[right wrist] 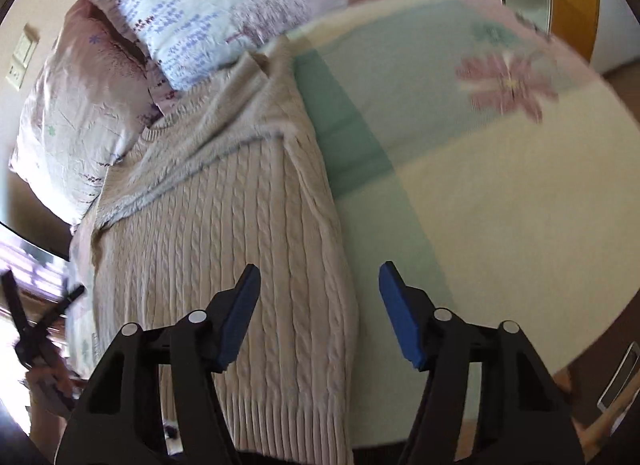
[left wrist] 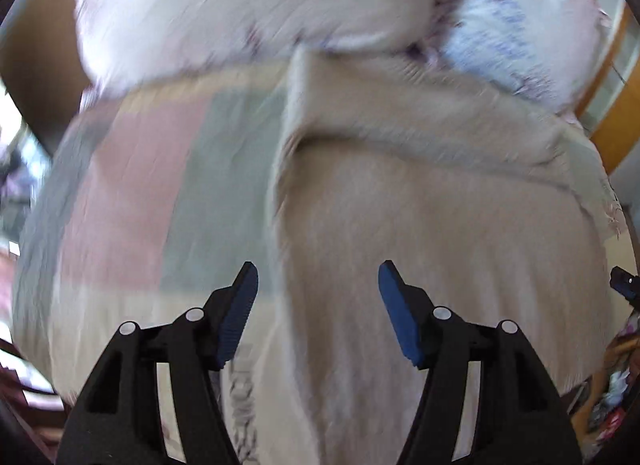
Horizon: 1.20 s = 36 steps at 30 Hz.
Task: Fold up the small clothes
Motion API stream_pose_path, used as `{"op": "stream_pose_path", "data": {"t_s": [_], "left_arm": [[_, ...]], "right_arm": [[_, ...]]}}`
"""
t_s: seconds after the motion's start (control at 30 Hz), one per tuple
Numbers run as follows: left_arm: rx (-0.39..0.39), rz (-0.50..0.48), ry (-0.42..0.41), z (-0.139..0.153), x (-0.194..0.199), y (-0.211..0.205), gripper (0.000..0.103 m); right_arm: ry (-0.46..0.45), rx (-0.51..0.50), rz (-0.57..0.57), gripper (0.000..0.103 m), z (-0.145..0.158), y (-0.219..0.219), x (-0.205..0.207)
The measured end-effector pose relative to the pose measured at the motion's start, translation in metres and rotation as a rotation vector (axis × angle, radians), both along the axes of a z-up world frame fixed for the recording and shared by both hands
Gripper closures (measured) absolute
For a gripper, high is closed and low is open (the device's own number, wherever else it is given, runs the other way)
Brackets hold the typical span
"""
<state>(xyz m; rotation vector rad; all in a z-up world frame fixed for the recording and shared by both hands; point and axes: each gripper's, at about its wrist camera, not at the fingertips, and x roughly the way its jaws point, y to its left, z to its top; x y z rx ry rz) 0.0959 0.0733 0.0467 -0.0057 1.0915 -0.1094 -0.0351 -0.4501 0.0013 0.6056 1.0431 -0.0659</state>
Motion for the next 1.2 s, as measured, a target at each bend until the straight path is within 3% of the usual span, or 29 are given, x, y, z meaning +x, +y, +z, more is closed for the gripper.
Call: {"op": "stream_pose_path", "data": {"t_s": [0.1, 0.17, 0.23, 0.3, 0.33, 0.4, 0.43, 0.53, 0.67, 0.87, 0.9, 0.93, 0.97, 1.0, 1.03, 1.1, 1.17, 1.2], "left_arm": [[-0.128, 0.048, 0.097, -0.022, -0.021, 0.02, 0.045], [-0.18, 0.055, 0.093, -0.024, -0.034, 0.02, 0.047], [-0.226, 0.044, 0.105, -0.027, -0.043, 0.019, 0.059], [-0.27, 0.035, 0.122, -0.029, -0.053, 0.014, 0.064], [-0.277, 0.034, 0.128, -0.029, -0.059, 0.013, 0.07], [-0.299, 0.043, 0.138, -0.031, -0.065, 0.013, 0.08], [-0.345, 0.057, 0.161, -0.033, -0.065, 0.016, 0.09], [-0.423, 0.075, 0.205, -0.037, -0.062, 0.02, 0.093], [-0.513, 0.031, 0.199, -0.023, -0.033, 0.018, 0.095], [-0.436, -0.016, -0.09, 0.046, 0.1, 0.011, 0.095], [-0.418, 0.0, -0.117, 0.051, 0.12, 0.007, 0.09], [-0.399, 0.03, -0.147, 0.054, 0.148, 0.002, 0.079], [-0.377, 0.057, -0.154, 0.054, 0.166, -0.001, 0.064], [-0.318, 0.108, -0.156, 0.051, 0.185, -0.003, 0.023], [-0.287, 0.14, -0.152, 0.05, 0.194, -0.002, 0.016], [-0.325, 0.155, -0.109, 0.042, 0.206, 0.006, 0.015], [-0.365, 0.129, -0.046, 0.028, 0.208, 0.018, 0.014], [-0.357, 0.118, -0.025, 0.021, 0.208, 0.021, 0.014]], "right_arm": [[0.026, 0.092, 0.013, 0.048, -0.01, 0.002, -0.012], [0.041, 0.178, 0.043, 0.056, -0.015, 0.007, -0.02], [0.073, 0.282, 0.077, 0.069, -0.023, 0.012, -0.025], [0.093, 0.354, 0.089, 0.082, -0.03, 0.015, -0.033], [0.115, 0.403, 0.099, 0.095, -0.036, 0.019, -0.037], [0.14, 0.467, 0.102, 0.095, -0.044, 0.024, -0.042], [0.122, 0.509, 0.093, 0.095, -0.045, 0.026, -0.044], [0.049, 0.591, 0.083, 0.095, -0.034, 0.027, -0.033], [-0.129, 0.672, 0.084, 0.095, 0.001, 0.026, 0.01], [-0.408, 0.712, 0.04, 0.095, 0.055, 0.006, 0.14], [-0.433, 0.69, 0.021, 0.095, 0.057, 0.001, 0.156], [-0.445, 0.632, -0.023, 0.093, 0.059, -0.003, 0.184], [-0.431, 0.597, -0.067, 0.076, 0.056, -0.006, 0.202], [-0.398, 0.573, -0.109, 0.058, 0.05, -0.009, 0.221], [-0.326, 0.545, -0.143, 0.027, 0.04, -0.011, 0.24], [-0.231, 0.545, -0.192, 0.025, 0.029, -0.012, 0.249], [-0.241, 0.594, -0.158, 0.022, 0.027, -0.009, 0.237], [-0.241, 0.554, -0.133, 0.022, 0.029, -0.007, 0.229]]}}
